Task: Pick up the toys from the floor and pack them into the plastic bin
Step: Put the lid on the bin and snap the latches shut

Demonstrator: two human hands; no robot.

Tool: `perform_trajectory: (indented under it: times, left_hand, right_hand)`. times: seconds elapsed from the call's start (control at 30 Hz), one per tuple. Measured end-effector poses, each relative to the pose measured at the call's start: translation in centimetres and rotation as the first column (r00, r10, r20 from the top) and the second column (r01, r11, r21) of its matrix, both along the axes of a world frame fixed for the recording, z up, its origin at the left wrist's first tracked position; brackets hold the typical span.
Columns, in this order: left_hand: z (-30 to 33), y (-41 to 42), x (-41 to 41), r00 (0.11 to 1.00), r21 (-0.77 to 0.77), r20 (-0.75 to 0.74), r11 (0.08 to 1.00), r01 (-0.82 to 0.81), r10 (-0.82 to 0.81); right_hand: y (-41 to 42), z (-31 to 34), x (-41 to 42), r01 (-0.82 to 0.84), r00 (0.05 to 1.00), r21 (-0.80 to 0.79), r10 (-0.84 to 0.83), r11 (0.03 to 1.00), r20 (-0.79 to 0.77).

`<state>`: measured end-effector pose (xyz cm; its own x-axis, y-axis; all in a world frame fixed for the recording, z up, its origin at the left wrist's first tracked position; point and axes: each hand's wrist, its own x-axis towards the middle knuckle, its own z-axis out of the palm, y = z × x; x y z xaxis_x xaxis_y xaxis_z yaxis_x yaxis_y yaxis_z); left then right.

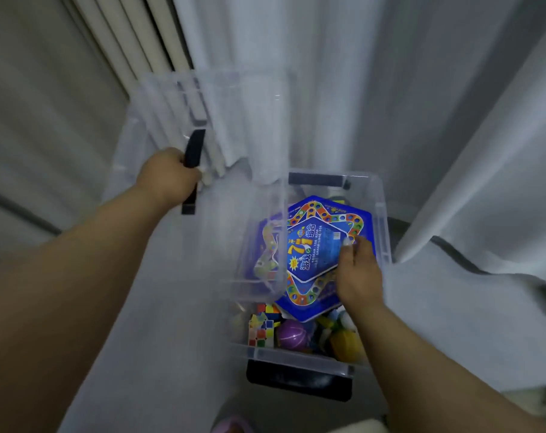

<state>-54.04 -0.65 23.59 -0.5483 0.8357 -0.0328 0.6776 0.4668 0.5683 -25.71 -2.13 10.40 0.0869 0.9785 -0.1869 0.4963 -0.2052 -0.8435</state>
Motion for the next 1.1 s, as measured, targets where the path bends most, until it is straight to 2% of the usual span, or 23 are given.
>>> perform_trajectory:
  times: [0.1, 0.17, 0.23, 0.27, 0.3, 0.33, 0.37, 0.4, 0.43, 0.5, 0.57, 0.7, 0.93, 1.1]
  left_hand:
    - [-2.0, -0.1, 7.3, 0.989, -0.09, 0.115, 0.99, 0.108, -0.097]
    - [-4.3, -0.7, 11.4, 0.977, -0.163, 0.155, 0.972, 0.17, -0.144]
    - [-6.3, -1.1, 14.1, 0.966, -0.182, 0.201, 0.962, 0.202, -0.165]
    - [-7.0, -1.2, 14.9, 0.962, -0.178, 0.215, 0.962, 0.208, -0.168]
    - [-7.6, -1.2, 15.6, 0.961, -0.182, 0.215, 0.96, 0.214, -0.173]
    - [-8.1, -1.3, 16.1, 0.96, -0.19, 0.206, 0.955, 0.229, -0.19]
    - [-8.6, -1.3, 16.6, 0.958, -0.211, 0.195, 0.945, 0.249, -0.209]
    - [-9.0, -1.4, 17.1, 0.956, -0.232, 0.181, 0.935, 0.269, -0.23]
    - [-9.4, -1.4, 17.5, 0.956, -0.25, 0.17, 0.928, 0.276, -0.239]
    - [-10.1, -1.4, 17.7, 0.964, -0.273, 0.142, 0.927, 0.257, -0.226]
    - [-10.7, -1.1, 17.5, 0.968, -0.28, 0.133, 0.929, 0.242, -0.213]
    - [-11.7, -0.2, 17.6, 0.962, -0.306, 0.133, 0.913, 0.269, -0.239]
    - [-12.8, 0.0, 18.2, 0.965, -0.336, 0.072, 0.905, 0.26, -0.251]
    - [-12.1, 1.1, 16.9, 0.941, -0.35, 0.133, 0.873, 0.339, -0.311]
  right_hand:
    - [1.7, 1.4, 2.2, 0.136, 0.955, -0.125, -0.164, 0.983, -0.248]
    - [2.8, 2.1, 3.6, 0.148, 0.842, -0.287, -0.272, 0.947, -0.465]
    - [3.6, 2.9, 5.4, 0.117, 0.783, -0.365, -0.312, 0.924, -0.539]
    - [4.0, 3.0, 6.5, 0.106, 0.795, -0.355, -0.294, 0.929, -0.531]
    - [4.3, 3.2, 7.4, 0.105, 0.849, -0.309, -0.247, 0.945, -0.468]
    - [4.5, 3.2, 8.4, 0.094, 0.932, -0.232, -0.167, 0.968, -0.321]
    - [4.5, 3.1, 9.2, 0.062, 0.991, -0.149, -0.079, 0.987, -0.107]
    - [4.4, 2.8, 9.7, 0.03, 0.997, -0.099, -0.023, 0.995, 0.07]
    - [4.2, 2.5, 9.7, -0.006, 0.988, -0.093, 0.02, 0.996, 0.154]
    - [4.0, 1.6, 9.3, -0.072, 0.985, -0.146, 0.094, 0.987, 0.145]
    - [3.9, 0.9, 8.7, -0.114, 0.99, -0.177, 0.127, 0.978, 0.06]
    - [5.0, 0.6, 8.2, -0.01, 0.994, -0.288, -0.021, 0.957, -0.103]
    - [6.3, 1.7, 7.9, 0.068, 0.971, -0.502, -0.174, 0.862, -0.167]
    - [2.8, 1.2, 7.3, 0.075, 0.965, -0.504, -0.191, 0.861, -0.181]
